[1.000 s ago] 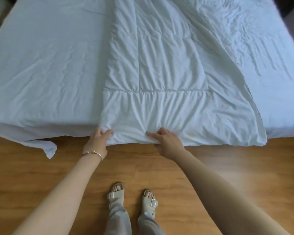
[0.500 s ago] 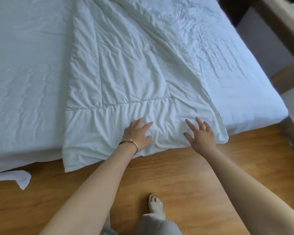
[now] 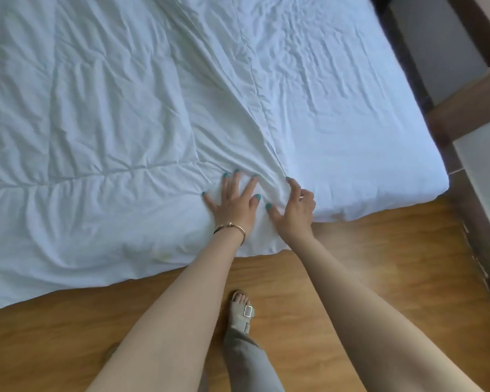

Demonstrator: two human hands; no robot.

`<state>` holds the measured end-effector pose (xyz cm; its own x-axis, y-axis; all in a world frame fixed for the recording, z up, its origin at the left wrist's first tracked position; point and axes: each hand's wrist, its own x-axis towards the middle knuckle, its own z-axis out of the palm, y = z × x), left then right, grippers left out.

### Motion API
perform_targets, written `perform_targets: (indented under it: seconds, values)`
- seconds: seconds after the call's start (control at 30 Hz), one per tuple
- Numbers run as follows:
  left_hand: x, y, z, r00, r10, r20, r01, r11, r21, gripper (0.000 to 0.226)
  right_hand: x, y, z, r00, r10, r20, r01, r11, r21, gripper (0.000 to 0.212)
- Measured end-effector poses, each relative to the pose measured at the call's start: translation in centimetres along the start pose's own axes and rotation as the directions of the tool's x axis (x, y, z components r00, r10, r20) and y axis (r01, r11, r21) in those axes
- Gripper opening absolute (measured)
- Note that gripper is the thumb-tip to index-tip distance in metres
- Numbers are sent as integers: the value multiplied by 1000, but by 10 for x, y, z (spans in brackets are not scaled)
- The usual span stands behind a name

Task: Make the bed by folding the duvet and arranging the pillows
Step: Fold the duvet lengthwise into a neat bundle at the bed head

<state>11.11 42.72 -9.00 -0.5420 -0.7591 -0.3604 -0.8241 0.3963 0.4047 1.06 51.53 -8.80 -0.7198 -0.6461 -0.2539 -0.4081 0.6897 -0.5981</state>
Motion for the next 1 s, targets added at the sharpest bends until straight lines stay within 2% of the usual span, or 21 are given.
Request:
perform_targets:
  seconds: [0.07, 0.13, 0.2, 0.27, 0.4, 0.43, 0.47, 0.5, 0.53, 0.6, 0.63, 0.7, 0.8, 0.9, 1.0]
  values:
    - [-5, -7, 3, 997, -6, -73, 6, 1000, 7, 49, 4, -1, -9, 997, 14, 80, -29, 983, 183, 76]
    - [-10, -9, 5, 994, 16, -109, -11, 999, 42, 53, 3, -3, -19, 974, -140, 176, 108, 978, 180, 65]
    - [-13, -6, 6, 993, -7, -114, 15, 998, 66, 60, 4, 6, -31, 958, -259, 124, 238, 957, 163, 55]
    - [-13, -3, 8, 992, -86, -93, 95, 990, 102, 73, 12, 19, -40, 985, -170, 34, 162, 972, 172, 48]
    - [-8, -10, 18, 990, -138, -29, 141, 962, 236, 82, 19, 22, -24, 995, 29, 93, -17, 991, -129, 38]
    - [-8, -15, 20, 991, -132, -27, 134, 960, 247, 82, 13, 19, -16, 997, 52, 63, -35, 970, -240, 43]
    - [-9, -20, 20, 993, -113, -24, 116, 959, 259, 82, 5, 16, -7, 1000, 13, 1, -12, 936, -351, 54]
    - [-13, -25, 19, 996, -84, -17, 85, 956, 280, 83, -6, 13, 1, 995, -89, -40, 63, 901, -430, 65]
    - [-18, -32, 18, 999, -48, -7, 47, 949, 311, 83, -16, 11, 7, 976, -216, -23, 179, 857, -483, 74]
    - [-32, -47, 14, 999, 23, 24, -31, 924, 382, 84, -36, 5, 16, 893, -419, 165, 433, 700, -567, 77]
    - [-40, -55, 11, 998, 46, 46, -61, 912, 405, 83, -42, 4, 18, 865, -428, 263, 497, 649, -576, 77]
    - [-56, -74, 1, 995, 48, 92, -83, 900, 429, 83, -50, 2, 21, 897, -269, 351, 434, 688, -581, 77]
    - [-78, -101, -17, 994, -39, 100, 0, 929, 369, 78, -63, -8, 21, 931, -5, 366, 251, 736, -629, 81]
    - [-98, -127, -41, 982, -139, 127, 95, 948, 303, 72, -73, -37, 22, 905, 172, 390, 99, 806, -583, 84]
    - [-122, -160, -68, 957, -232, 175, 180, 947, 267, 69, -87, -64, 29, 854, 258, 452, 3, 866, -500, 76]
